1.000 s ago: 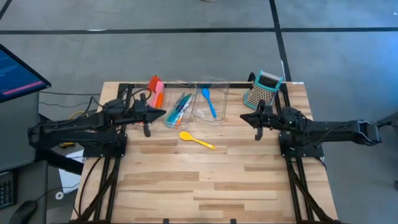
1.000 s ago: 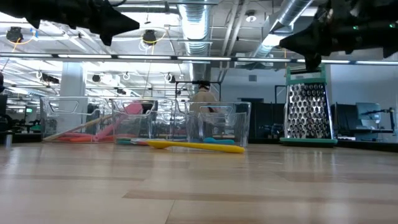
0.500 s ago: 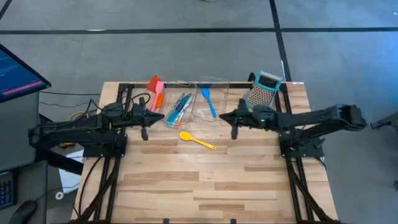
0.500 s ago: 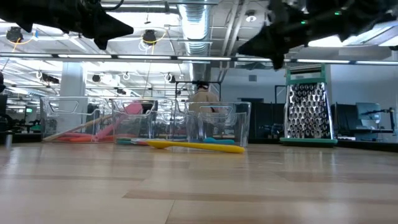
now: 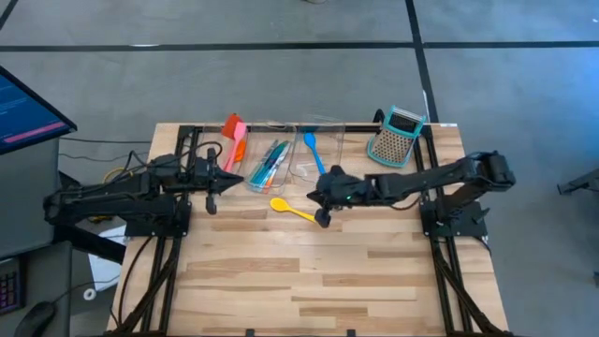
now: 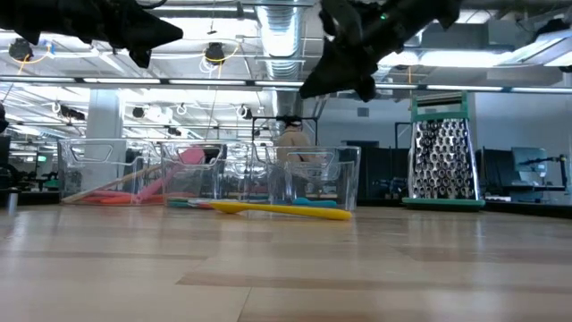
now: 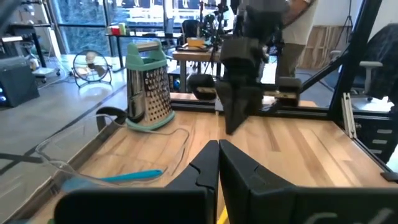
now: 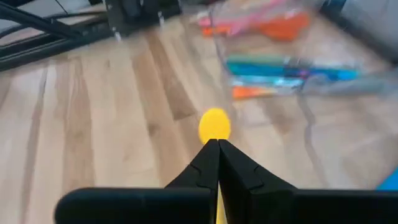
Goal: Pick & Place Kitchen Items
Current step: Put the yellow serving spoon into the right transparent bin
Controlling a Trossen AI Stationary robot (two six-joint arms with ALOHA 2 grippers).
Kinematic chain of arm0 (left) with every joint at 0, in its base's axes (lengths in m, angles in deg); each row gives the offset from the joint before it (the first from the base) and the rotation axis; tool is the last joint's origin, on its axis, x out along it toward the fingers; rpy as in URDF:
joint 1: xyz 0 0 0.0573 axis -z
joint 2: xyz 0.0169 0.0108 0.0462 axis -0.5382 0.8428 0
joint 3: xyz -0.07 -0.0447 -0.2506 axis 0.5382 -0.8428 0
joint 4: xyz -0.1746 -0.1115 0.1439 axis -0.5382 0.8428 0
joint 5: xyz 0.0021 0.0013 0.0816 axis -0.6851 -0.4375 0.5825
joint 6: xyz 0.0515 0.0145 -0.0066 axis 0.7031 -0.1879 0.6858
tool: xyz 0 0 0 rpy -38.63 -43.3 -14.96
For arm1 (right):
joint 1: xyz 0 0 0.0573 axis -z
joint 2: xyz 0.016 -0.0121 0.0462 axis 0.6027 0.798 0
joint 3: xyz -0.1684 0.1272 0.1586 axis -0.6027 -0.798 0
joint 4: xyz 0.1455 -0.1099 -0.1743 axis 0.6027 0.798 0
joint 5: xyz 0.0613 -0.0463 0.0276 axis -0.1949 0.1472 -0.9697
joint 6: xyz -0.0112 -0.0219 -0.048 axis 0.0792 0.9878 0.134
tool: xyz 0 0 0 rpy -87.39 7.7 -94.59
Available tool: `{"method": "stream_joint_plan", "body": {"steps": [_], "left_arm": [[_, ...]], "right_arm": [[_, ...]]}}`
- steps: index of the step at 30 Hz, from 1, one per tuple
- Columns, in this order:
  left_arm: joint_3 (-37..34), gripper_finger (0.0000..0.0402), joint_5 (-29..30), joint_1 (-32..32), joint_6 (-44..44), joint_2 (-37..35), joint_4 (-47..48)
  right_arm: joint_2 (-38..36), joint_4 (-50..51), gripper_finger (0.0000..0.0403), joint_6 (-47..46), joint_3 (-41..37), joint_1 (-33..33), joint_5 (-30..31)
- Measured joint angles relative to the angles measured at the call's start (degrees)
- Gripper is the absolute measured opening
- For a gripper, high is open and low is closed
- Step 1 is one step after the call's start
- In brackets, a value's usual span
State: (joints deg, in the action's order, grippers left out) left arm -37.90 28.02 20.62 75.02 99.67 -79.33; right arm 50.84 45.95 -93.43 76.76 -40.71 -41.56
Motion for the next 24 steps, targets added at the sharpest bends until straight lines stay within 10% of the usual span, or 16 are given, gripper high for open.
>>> {"method": "stream_joint_plan", "body": {"steps": [13, 24], "left_arm": [[0.00, 0.0002, 0.03, 0.00, -0.43, 0.22, 0.79], [0.00, 0.0002, 0.10, -0.02, 0.14, 0.22, 0.95]], "right_arm": [[15.33, 27.35, 0.0000, -16.37, 16.66, -2.88, -0.18], [24.32, 35.63, 0.0000, -9.95, 26.98, -4.55, -0.26]]}}
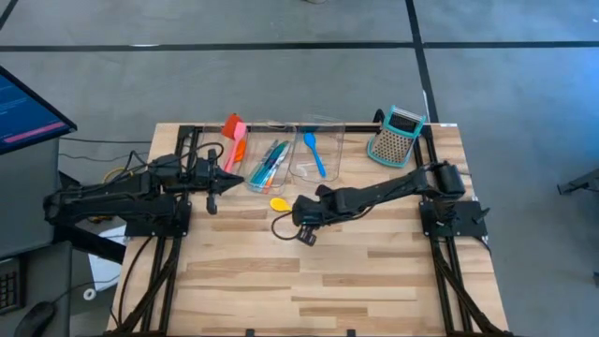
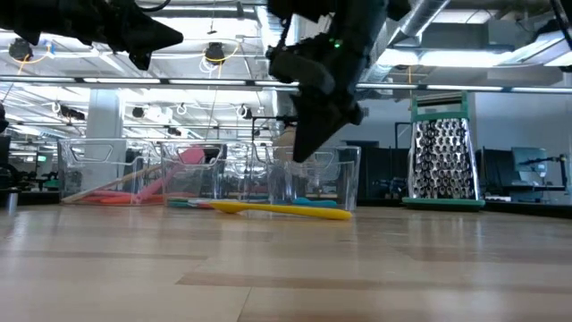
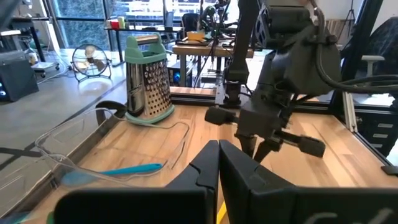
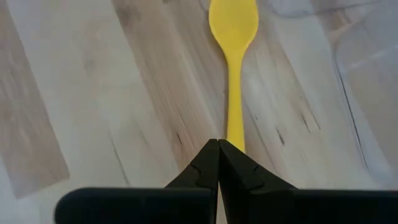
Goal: Pick & Place Kitchen Items
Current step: Put the yellow serving spoon into the right transparent bin
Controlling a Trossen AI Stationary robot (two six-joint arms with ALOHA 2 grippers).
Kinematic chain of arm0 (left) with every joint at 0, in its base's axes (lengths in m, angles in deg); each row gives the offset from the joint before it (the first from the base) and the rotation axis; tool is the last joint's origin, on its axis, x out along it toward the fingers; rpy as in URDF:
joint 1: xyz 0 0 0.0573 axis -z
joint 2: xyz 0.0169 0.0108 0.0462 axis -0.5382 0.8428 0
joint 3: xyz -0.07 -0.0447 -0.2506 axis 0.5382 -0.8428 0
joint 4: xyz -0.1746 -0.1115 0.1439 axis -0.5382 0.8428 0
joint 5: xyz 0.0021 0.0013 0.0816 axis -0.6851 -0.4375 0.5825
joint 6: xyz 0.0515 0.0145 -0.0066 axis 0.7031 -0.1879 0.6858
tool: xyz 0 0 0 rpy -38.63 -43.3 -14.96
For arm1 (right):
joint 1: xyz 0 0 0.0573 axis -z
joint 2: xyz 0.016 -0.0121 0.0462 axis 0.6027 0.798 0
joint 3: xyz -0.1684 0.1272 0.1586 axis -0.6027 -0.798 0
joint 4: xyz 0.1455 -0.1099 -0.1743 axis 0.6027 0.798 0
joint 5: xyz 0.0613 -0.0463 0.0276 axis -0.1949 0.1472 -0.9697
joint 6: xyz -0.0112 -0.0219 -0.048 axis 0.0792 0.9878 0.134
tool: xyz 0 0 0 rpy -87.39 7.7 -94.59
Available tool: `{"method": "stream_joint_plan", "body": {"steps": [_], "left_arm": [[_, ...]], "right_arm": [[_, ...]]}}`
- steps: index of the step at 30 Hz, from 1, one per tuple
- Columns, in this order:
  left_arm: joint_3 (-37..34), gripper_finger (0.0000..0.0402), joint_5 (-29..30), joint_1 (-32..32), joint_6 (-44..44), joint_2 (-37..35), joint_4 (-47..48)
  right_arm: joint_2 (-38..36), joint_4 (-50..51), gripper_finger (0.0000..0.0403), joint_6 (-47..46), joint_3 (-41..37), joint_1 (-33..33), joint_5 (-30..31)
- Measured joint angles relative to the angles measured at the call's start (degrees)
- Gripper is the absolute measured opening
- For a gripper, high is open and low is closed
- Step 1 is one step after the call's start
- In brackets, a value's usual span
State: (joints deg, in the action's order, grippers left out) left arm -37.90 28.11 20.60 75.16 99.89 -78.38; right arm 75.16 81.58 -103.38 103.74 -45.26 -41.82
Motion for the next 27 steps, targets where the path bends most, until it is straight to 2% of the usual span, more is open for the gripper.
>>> {"method": "stream_joint_plan", "body": {"steps": [4, 6, 15, 20, 27], "left_arm": [[0.00, 0.0002, -0.01, 0.02, 0.04, 0.00, 0.05], [0.00, 0.0002, -0.01, 0.02, 0.04, 0.00, 0.03], [0.00, 0.0002, -0.01, 0.02, 0.04, 0.04, 0.12], [0.00, 0.0002, -0.01, 0.00, 0.04, 0.04, 0.38], [0.00, 0.0002, 0.01, -0.01, 0.04, 0.04, 0.40]], "right_arm": [[2.91, 0.11, 0.0004, 2.98, 1.54, 0.76, 0.00], [3.91, 0.62, 0.0019, 5.39, 1.78, 1.05, -0.06], [5.29, 0.37, 0.0143, 7.14, 1.93, 2.12, 0.04], [5.38, 0.17, 0.0197, 5.97, 1.86, 2.76, -0.31], [7.81, -11.62, 0.0215, 8.33, 1.87, 3.09, -0.36]]}}
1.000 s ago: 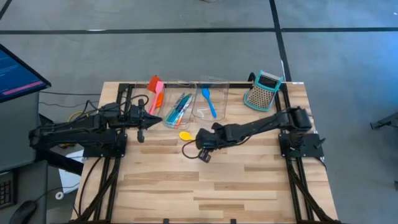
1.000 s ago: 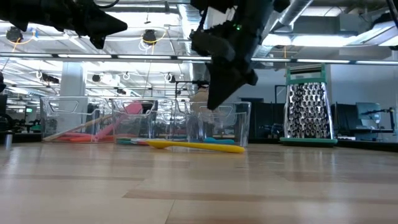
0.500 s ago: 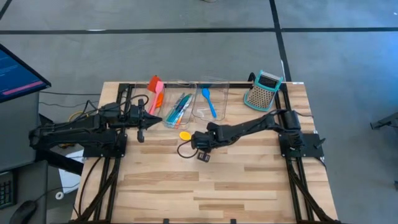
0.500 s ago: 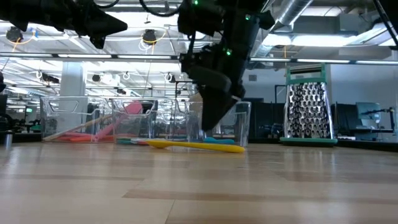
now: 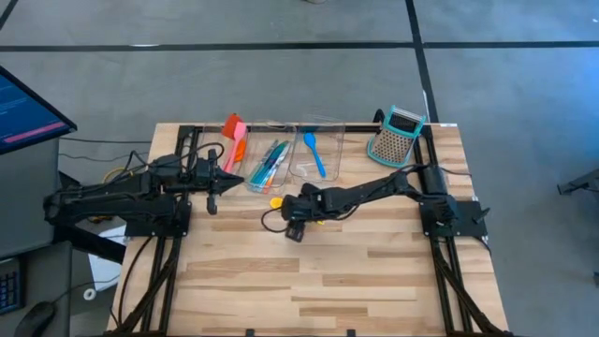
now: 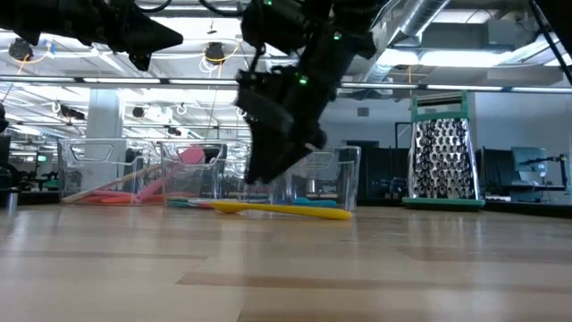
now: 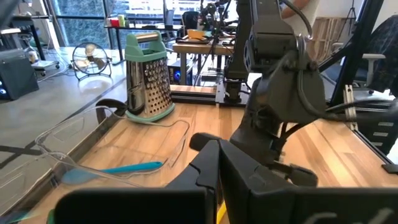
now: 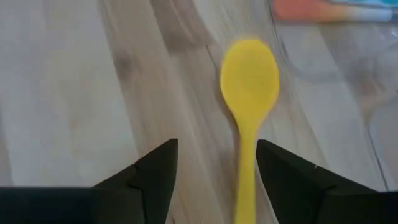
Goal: Pick & Place Kitchen Items
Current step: Put the yellow serving spoon into the right transparent bin
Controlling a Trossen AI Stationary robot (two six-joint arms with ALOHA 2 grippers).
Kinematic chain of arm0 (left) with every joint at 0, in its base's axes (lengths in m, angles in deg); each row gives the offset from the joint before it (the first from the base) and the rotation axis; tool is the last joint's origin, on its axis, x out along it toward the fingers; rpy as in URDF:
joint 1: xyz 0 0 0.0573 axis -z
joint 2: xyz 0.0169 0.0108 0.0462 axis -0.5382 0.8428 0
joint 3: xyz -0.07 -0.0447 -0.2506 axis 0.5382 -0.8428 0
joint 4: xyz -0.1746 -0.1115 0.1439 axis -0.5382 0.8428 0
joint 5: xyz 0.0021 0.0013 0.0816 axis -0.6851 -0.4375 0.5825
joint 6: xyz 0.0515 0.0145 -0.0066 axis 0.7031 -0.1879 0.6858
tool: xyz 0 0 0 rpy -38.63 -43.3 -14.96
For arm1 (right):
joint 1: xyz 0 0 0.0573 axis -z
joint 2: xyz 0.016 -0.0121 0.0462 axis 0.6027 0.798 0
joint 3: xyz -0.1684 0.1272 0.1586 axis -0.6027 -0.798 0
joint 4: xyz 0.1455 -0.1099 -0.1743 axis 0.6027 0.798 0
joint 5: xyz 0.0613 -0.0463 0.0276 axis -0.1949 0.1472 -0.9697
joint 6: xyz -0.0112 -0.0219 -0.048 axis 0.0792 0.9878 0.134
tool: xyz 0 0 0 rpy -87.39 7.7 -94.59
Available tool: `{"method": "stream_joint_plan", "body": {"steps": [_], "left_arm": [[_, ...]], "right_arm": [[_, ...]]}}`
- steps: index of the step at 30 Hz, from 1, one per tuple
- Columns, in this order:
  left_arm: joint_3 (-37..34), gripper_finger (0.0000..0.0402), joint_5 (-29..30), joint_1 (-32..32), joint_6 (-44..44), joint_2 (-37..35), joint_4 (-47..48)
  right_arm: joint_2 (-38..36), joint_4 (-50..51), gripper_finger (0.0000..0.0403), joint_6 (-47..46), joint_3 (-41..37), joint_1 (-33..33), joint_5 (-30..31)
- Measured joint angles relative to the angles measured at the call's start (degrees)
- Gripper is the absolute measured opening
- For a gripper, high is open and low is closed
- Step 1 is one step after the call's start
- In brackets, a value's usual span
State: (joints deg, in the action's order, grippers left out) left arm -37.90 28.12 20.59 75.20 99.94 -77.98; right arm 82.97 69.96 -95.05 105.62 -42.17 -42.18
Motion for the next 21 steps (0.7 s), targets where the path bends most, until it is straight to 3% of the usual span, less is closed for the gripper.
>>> {"method": "stream_joint_plan", "body": {"steps": [21], "left_arm": [[-0.04, 0.0002, 0.00, 0.02, 0.00, 0.02, 0.13]], "right_arm": [[7.17, -1.64, 0.0159, -0.03, 0.34, 2.34, 0.31]]}}
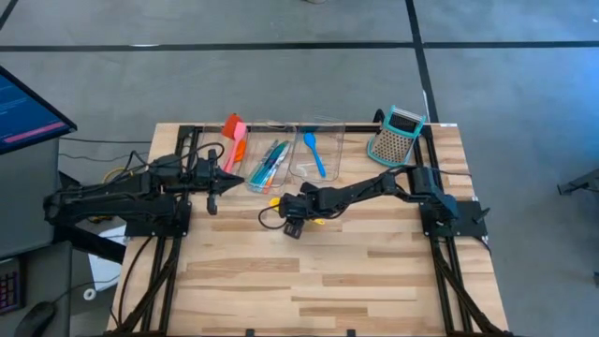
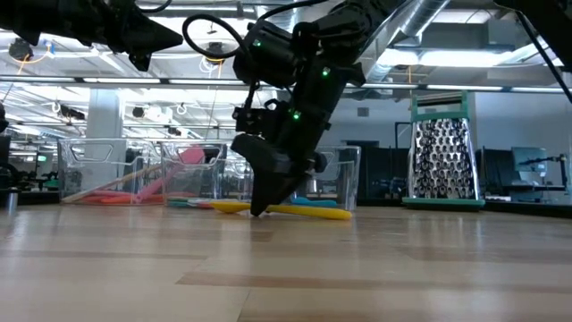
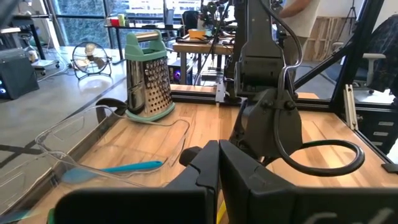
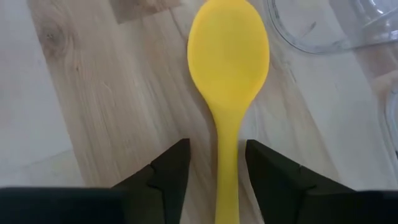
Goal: Pick & Place Kitchen Items
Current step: Put the yellow serving spoon into the right transparent bin
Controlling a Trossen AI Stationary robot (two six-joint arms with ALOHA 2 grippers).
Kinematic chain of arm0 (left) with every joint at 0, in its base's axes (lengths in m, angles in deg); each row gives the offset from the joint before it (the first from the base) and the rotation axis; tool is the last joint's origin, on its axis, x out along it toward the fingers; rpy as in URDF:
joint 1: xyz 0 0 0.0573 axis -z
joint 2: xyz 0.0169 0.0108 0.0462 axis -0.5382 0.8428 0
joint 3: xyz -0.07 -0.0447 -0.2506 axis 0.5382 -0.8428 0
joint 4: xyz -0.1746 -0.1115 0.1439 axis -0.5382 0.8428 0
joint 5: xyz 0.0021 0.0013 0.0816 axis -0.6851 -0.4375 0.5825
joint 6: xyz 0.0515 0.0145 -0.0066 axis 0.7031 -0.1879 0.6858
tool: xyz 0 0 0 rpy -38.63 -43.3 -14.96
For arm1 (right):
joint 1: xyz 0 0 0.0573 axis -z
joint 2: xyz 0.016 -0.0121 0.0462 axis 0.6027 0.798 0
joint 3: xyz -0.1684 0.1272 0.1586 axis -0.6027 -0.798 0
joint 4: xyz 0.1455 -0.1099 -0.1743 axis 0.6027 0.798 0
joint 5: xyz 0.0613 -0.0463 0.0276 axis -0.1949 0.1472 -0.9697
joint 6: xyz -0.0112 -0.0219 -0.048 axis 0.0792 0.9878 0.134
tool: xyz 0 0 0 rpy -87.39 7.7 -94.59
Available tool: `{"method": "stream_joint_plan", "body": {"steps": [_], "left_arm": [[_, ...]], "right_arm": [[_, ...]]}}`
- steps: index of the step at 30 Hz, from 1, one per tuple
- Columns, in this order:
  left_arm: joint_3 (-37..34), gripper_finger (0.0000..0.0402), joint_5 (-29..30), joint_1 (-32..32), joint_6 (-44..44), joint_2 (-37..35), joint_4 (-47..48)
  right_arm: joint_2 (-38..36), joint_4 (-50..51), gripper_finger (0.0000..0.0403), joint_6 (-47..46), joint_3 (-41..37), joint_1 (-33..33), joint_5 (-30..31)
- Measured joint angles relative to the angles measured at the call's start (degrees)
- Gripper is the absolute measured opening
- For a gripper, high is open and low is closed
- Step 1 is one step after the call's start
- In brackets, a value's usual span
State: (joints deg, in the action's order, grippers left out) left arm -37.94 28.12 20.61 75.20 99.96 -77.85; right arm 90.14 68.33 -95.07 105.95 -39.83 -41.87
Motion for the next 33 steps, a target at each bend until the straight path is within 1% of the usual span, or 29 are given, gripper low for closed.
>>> {"method": "stream_joint_plan", "body": {"steps": [4, 11, 12, 17, 20, 22, 23, 33], "left_arm": [[0.00, 0.0002, 0.00, 0.00, 0.00, 0.00, -0.02], [0.00, 0.0002, 0.00, 0.00, 0.00, 0.00, -0.04], [0.00, 0.0002, -0.01, -0.01, 0.00, 0.00, -0.04], [0.00, 0.0002, 0.00, -0.02, -0.15, 0.00, -0.05], [0.00, 0.0002, -0.01, 0.00, -0.15, -0.02, -0.06], [0.00, 0.0002, 0.00, -0.02, -0.15, 0.00, -0.07], [0.00, 0.0002, -0.01, -0.01, -0.15, -0.01, -0.07], [-0.04, 0.0002, 0.00, -0.01, -0.15, 0.37, -0.04]], "right_arm": [[-0.38, -0.76, 0.0129, 0.00, -0.22, 0.00, -0.07], [-1.26, -1.04, 0.0030, 0.72, -0.34, -0.04, -0.34], [-1.29, -0.98, 0.0022, 1.25, -0.35, -0.04, -0.32], [-2.08, -0.02, 0.0022, 1.57, -0.46, -0.18, -0.16], [-3.97, 3.23, 0.0022, 2.15, -0.83, -0.58, 0.22], [-5.29, 2.70, 0.0022, 2.19, -0.79, -0.60, 0.12], [-6.47, 3.95, 0.0022, 2.19, -0.79, -0.66, 0.11], [-19.60, 4.29, 0.0022, 6.47, -0.59, -1.21, 0.26]]}}
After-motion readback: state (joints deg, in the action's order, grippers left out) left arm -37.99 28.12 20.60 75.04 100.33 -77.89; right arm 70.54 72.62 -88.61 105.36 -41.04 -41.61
